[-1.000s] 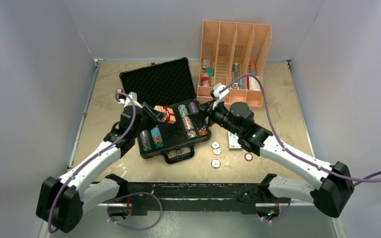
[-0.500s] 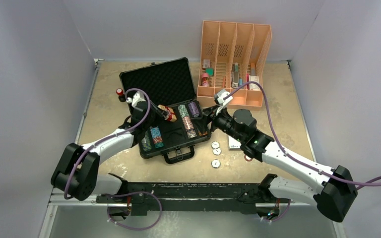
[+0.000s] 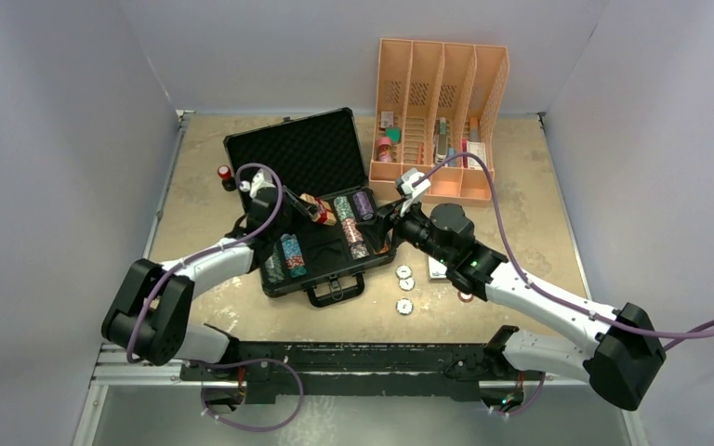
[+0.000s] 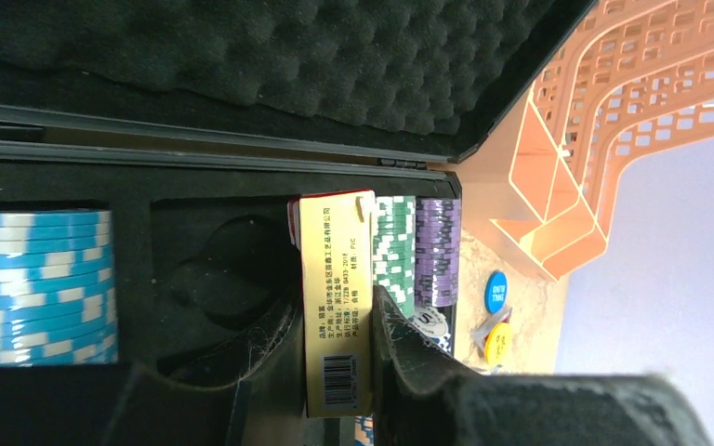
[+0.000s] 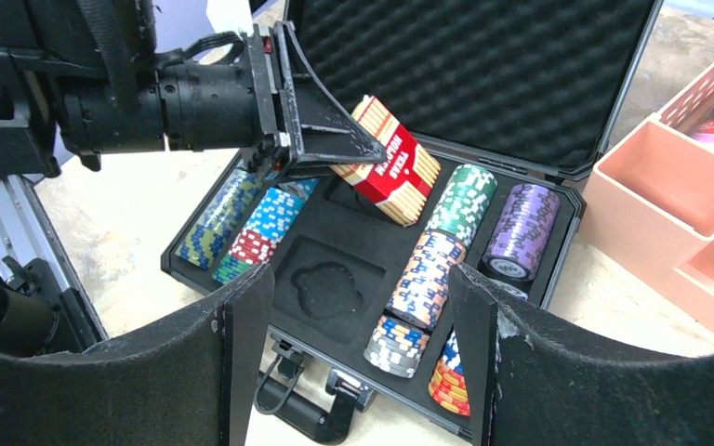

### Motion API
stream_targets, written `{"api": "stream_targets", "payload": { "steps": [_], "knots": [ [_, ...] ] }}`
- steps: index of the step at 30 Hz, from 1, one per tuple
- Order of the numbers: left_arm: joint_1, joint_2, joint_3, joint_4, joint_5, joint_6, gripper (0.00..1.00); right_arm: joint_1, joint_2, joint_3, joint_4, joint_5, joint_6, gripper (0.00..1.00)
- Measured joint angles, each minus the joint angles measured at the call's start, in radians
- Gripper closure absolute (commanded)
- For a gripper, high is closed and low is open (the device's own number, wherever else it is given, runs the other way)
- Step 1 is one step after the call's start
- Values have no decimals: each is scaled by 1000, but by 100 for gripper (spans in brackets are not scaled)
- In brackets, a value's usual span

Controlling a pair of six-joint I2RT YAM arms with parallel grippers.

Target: Pack up texas hold em set

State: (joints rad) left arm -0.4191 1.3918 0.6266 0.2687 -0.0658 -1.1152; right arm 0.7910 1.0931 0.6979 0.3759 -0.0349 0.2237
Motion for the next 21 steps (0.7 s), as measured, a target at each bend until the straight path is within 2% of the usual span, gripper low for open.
{"api": "stream_targets", "payload": {
  "steps": [6,8,9,11,13,15,18,21],
  "knots": [
    [6,17,0,21,27,4,59,0,0,0,3,0,0,29],
    [4,28,11,4,30,16,56,0,0,0,3,0,0,29],
    [2,32,20,-14,31,24,58,0,0,0,3,0,0,29],
    [-1,33,45,-81,27,54,70,0,0,0,3,0,0,29],
    [-1,33,57,-104,29,66,75,0,0,0,3,0,0,29],
    [-1,27,64,-114,36,84,84,0,0,0,3,0,0,29],
    [-1,20,69,-128,47,95,85,0,0,0,3,0,0,29],
    [-1,20,73,-137,49,106,95,0,0,0,3,0,0,29]
  ]
}}
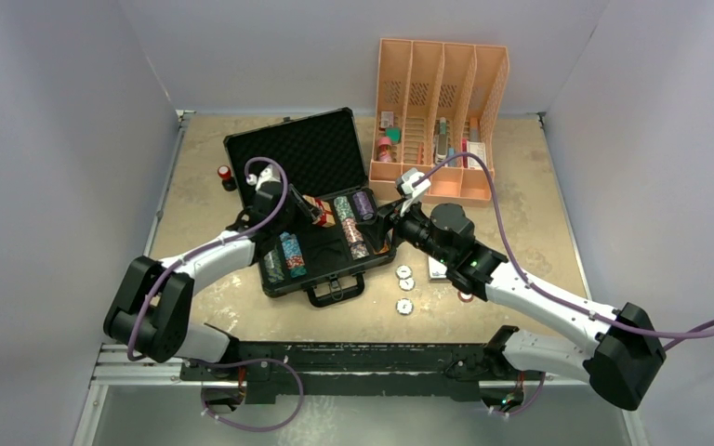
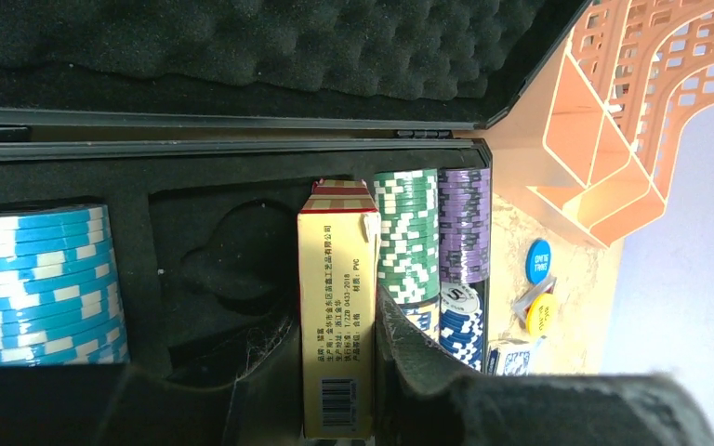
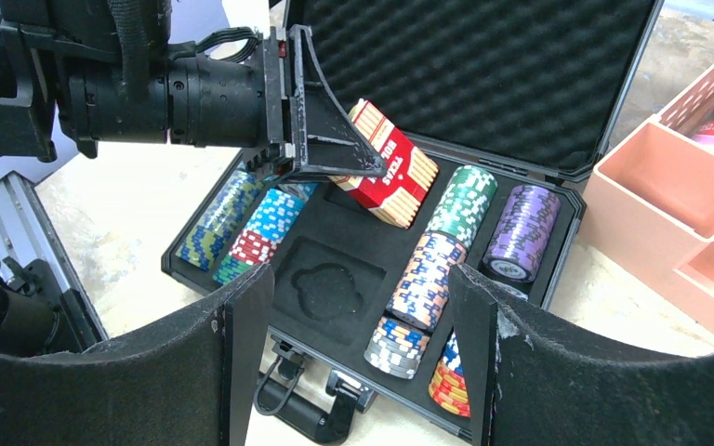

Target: Pack up texas hold em set

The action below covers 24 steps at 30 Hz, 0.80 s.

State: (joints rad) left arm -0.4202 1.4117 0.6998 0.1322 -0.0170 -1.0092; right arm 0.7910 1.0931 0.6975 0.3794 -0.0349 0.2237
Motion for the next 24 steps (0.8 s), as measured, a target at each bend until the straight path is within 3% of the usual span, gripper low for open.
{"api": "stream_targets", "payload": {
  "steps": [2,14,24],
  "knots": [
    [0,0,2,-2,2,5,100,0,0,0,0,0,0,29],
    [-1,-106,2,45,26,-28,100,0,0,0,0,0,0,29],
    [-1,-78,-21,44,2,-32,100,0,0,-1,0,0,0,29]
  ]
}}
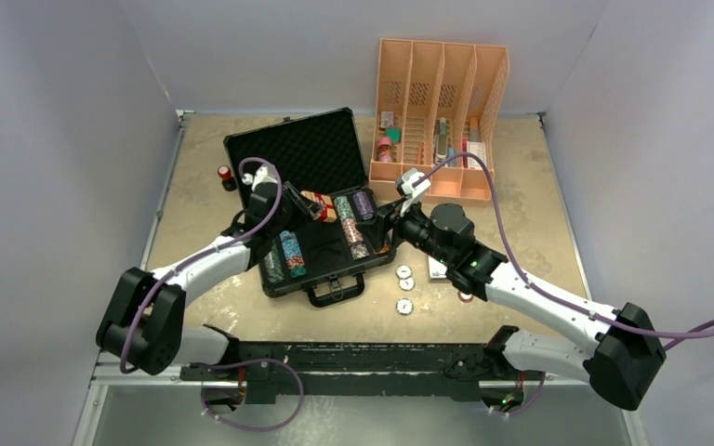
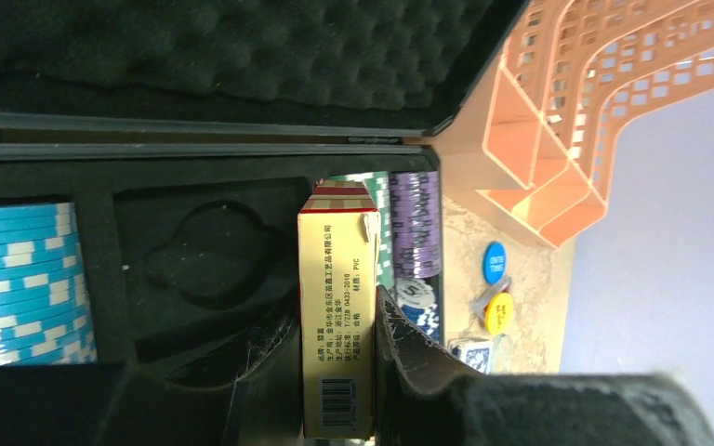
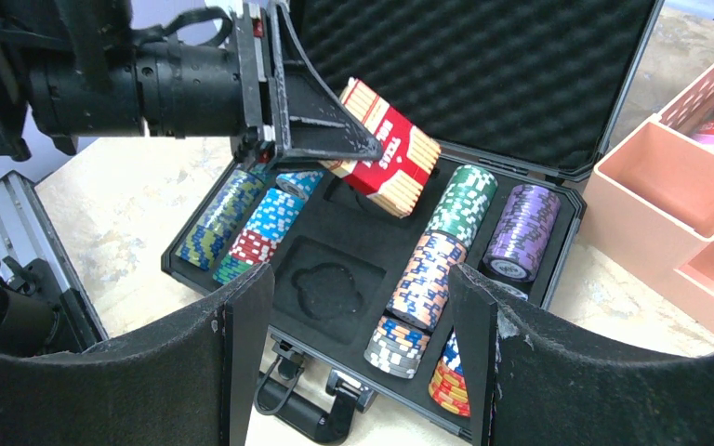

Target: Pack up texas hold em set

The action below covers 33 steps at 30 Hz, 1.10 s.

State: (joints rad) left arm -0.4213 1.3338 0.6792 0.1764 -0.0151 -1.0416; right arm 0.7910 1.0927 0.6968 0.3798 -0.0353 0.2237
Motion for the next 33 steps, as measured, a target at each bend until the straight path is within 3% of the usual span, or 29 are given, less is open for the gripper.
{"api": "stream_targets", "payload": {
  "steps": [11,16,22,28,33],
  "knots": [
    [0,66,-22,37,1,-38,98,0,0,0,0,0,0,29],
    [3,101,-23,70,13,-44,69,0,0,0,0,0,0,29],
    [3,148,24,21,39,-19,45,0,0,0,0,-9,-8,28],
    [0,149,125,-174,-12,29,34,0,0,0,0,-28,-23,28],
    [0,148,155,-269,-53,58,32,0,0,0,0,-34,-31,28]
  ]
}}
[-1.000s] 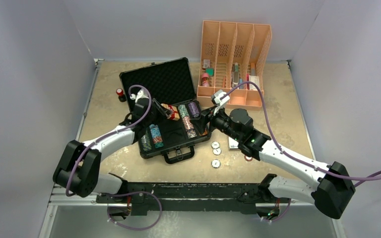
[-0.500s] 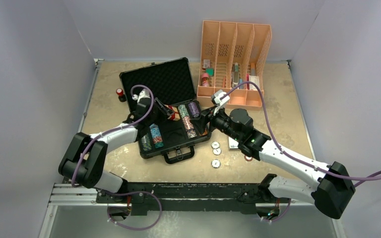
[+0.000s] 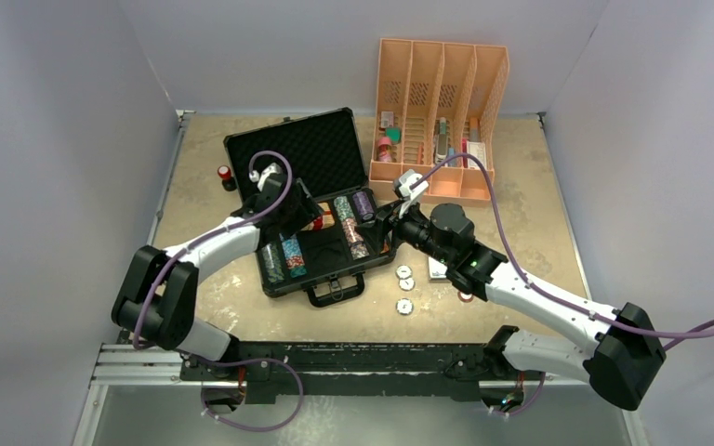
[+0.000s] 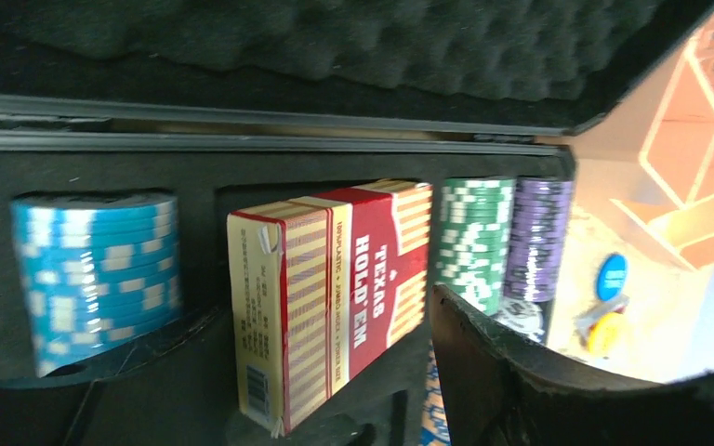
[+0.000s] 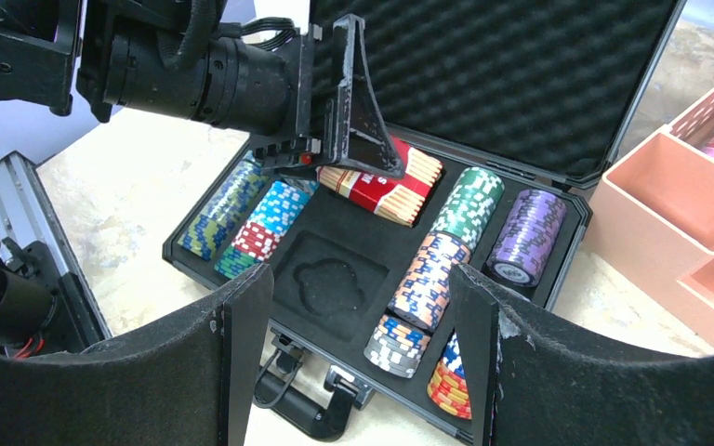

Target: Pack up texas hold em set

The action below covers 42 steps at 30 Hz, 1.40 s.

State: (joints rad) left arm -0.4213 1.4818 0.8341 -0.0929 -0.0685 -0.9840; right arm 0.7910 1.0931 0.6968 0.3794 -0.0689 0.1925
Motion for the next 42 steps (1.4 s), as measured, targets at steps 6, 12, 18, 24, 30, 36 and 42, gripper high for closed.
{"api": "stream_targets", "payload": {
  "steps": [6,12,18,24,30,36,42],
  "knots": [
    [-5,-19,32,-101,-59,22,32,0,0,0,0,-2,-5,27],
    [-5,-50,41,-153,-106,44,36,0,0,0,0,-10,-14,27],
    [-5,-49,45,-165,-120,53,49,0,1,0,-1,-13,-14,27],
    [-4,-27,45,-163,-123,56,61,0,10,0,-2,-20,-15,27],
    [-2,6,45,-149,-114,60,70,0,13,0,-7,-18,-15,27],
    [2,9,45,-149,-109,61,63,0,14,0,-8,3,-14,27],
    [1,5,72,-172,-116,76,48,0,13,0,-24,29,11,27]
  ]
}}
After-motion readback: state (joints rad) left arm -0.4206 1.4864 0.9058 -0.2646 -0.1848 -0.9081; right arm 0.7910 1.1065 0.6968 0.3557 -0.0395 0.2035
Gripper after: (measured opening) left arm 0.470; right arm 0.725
